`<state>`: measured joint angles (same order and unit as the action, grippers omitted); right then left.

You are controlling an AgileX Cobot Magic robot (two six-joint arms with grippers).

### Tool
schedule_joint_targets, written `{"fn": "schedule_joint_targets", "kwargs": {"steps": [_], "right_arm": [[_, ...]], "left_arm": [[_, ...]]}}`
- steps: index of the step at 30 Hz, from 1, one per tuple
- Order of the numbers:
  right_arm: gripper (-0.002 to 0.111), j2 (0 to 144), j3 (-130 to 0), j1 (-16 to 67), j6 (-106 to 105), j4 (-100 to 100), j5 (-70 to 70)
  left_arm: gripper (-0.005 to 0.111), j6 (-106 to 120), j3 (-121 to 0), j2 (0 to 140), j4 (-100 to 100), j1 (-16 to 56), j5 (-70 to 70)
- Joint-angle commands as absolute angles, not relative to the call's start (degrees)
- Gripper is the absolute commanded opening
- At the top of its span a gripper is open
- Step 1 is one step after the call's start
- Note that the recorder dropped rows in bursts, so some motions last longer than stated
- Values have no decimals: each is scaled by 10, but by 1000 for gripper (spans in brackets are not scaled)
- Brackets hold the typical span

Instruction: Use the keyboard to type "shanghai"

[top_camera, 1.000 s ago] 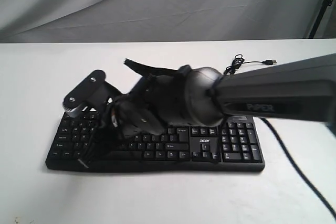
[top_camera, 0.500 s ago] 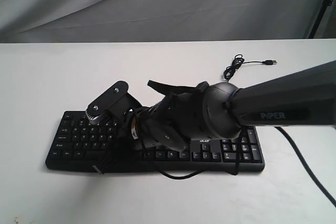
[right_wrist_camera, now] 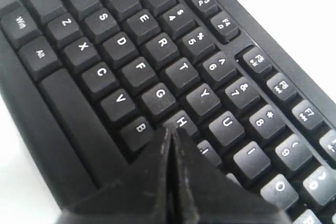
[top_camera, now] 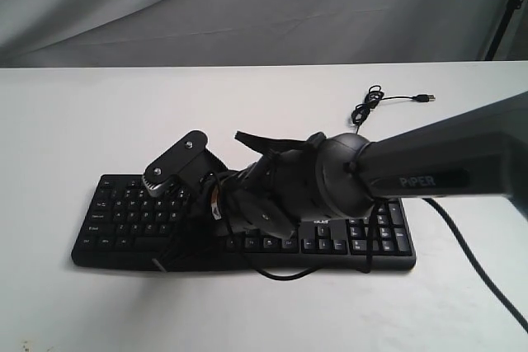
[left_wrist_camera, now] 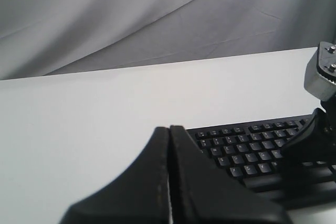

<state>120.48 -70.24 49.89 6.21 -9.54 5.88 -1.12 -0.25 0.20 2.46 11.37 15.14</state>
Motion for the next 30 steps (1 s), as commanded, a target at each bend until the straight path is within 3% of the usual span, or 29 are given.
{"fn": "schedule_joint_targets", "kwargs": {"steps": [1, 22, 30], "right_arm": [[0, 1204, -701, 496, 56, -94, 54], [0, 1181, -701, 498, 52, -91, 53], [0, 1235, -787, 508, 47, -91, 79]], "left_arm": [[0, -13, 0, 0, 25, 116, 149], [0, -13, 0, 0, 25, 116, 149], [0, -13, 0, 0, 25, 116, 149]]}}
